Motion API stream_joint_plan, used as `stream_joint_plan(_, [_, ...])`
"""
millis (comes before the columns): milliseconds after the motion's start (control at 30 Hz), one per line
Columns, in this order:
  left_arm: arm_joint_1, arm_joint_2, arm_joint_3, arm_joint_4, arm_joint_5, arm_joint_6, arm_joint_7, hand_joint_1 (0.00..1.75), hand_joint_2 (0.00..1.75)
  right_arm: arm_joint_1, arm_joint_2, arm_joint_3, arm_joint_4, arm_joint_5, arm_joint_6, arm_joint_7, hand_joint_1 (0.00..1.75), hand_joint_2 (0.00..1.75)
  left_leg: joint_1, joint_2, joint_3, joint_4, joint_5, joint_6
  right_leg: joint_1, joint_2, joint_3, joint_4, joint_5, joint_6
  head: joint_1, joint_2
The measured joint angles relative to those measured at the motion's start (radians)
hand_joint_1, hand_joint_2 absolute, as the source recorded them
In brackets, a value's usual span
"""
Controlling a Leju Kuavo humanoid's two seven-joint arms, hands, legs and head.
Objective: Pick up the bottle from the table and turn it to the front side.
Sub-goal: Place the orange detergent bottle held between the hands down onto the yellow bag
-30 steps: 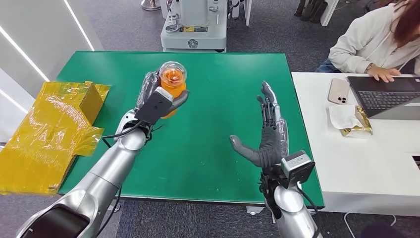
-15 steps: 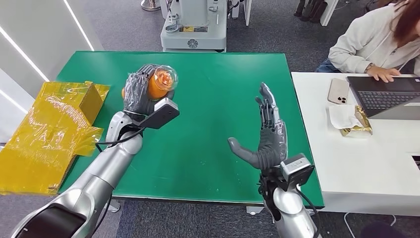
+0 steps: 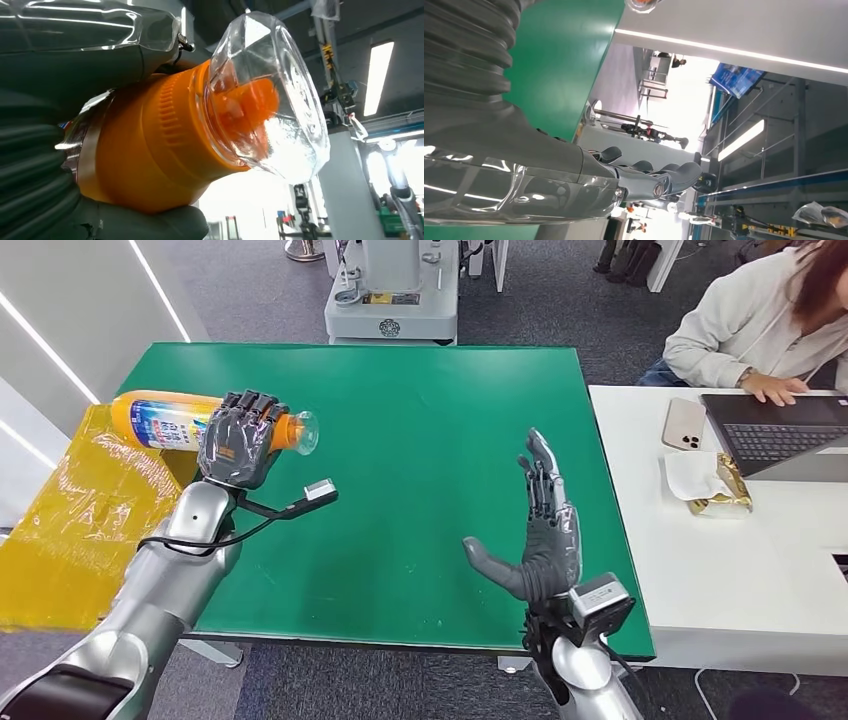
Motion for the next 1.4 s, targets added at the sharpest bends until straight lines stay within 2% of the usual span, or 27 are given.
stream_joint_plan(100, [0.008,0.023,0.008,-0.009,-0.038,0.000,0.073,1.75,1.75,0.015,-0.003,0.000,-0.014,0.005,-0.004,0.001,0.00,1.75,0.000,0.000,0.000,0.000,0.000,0.000,0.000,0.000,0.000,0.000,0.000,0.000,0.000,0.000])
stream_joint_plan(200, [0.008,0.056,-0.039,-0.009,-0.040,0.000,0.174,1.75,1.75,0.034,-0.009,0.000,-0.028,0.012,-0.004,0.001,0.00,1.75,0.000,0.001,0.001,0.000,0.000,0.000,0.000,0.001,0.000,0.000,0.000,0.000,0.000,0.000])
stream_joint_plan(433, [0.008,0.079,-0.075,-0.009,-0.040,0.000,0.203,1.75,1.75,0.044,-0.014,-0.001,-0.033,0.017,-0.004,0.000,0.00,1.75,0.000,0.001,0.000,0.000,0.000,0.000,0.000,0.000,0.000,0.000,0.000,0.000,0.000,0.000])
stream_joint_plan(567, [0.006,0.144,-0.202,0.027,-0.040,0.000,0.314,1.75,1.75,0.076,-0.030,-0.011,-0.056,0.019,-0.003,-0.004,0.00,1.75,0.000,0.002,0.001,0.000,0.000,0.000,0.000,0.002,0.000,0.000,0.000,0.000,0.000,0.000])
stream_joint_plan(667, [0.020,0.172,-0.215,0.059,-0.040,0.000,0.297,1.75,1.75,0.097,-0.036,-0.025,-0.071,0.020,-0.001,-0.004,0.00,1.75,0.000,0.002,0.001,0.000,0.000,0.000,0.000,0.002,0.000,0.000,0.000,0.000,0.000,0.000])
stream_joint_plan(833, [0.058,0.210,-0.216,0.126,-0.040,-0.006,0.204,1.75,1.75,0.149,-0.038,-0.059,-0.097,0.043,0.004,-0.021,0.00,1.75,0.000,0.002,0.000,-0.001,0.000,-0.001,0.000,0.002,-0.001,0.000,-0.001,0.000,0.000,0.000])
stream_joint_plan(933, [0.082,0.224,-0.215,0.160,-0.040,-0.012,0.176,1.75,1.75,0.173,-0.038,-0.076,-0.110,0.056,0.013,-0.023,0.00,1.75,0.000,0.002,0.000,-0.001,0.000,-0.001,0.000,0.002,-0.001,0.000,-0.001,0.000,0.000,0.000])
stream_joint_plan(1200, [0.112,0.237,-0.200,0.210,-0.037,-0.027,0.148,1.75,1.75,0.191,-0.038,-0.096,-0.121,0.063,0.020,-0.022,0.00,1.75,0.000,0.002,0.000,-0.001,0.000,0.000,0.000,0.002,0.000,0.000,0.000,0.000,0.000,0.000])
stream_joint_plan(1300, [0.128,0.237,-0.187,0.225,-0.032,-0.057,0.095,1.75,1.75,0.191,-0.038,-0.100,-0.122,0.072,0.027,-0.021,0.00,1.75,0.000,0.002,0.000,-0.001,0.000,-0.001,0.000,0.002,-0.001,0.000,0.000,0.000,0.000,0.000])
stream_joint_plan(1400, [0.131,0.235,-0.164,0.240,-0.017,-0.139,0.019,1.75,1.75,0.191,-0.037,-0.102,-0.123,0.075,0.037,-0.019,0.00,1.75,0.000,0.002,0.000,-0.001,0.000,-0.001,0.000,0.002,-0.001,0.000,0.000,0.000,0.000,0.000])
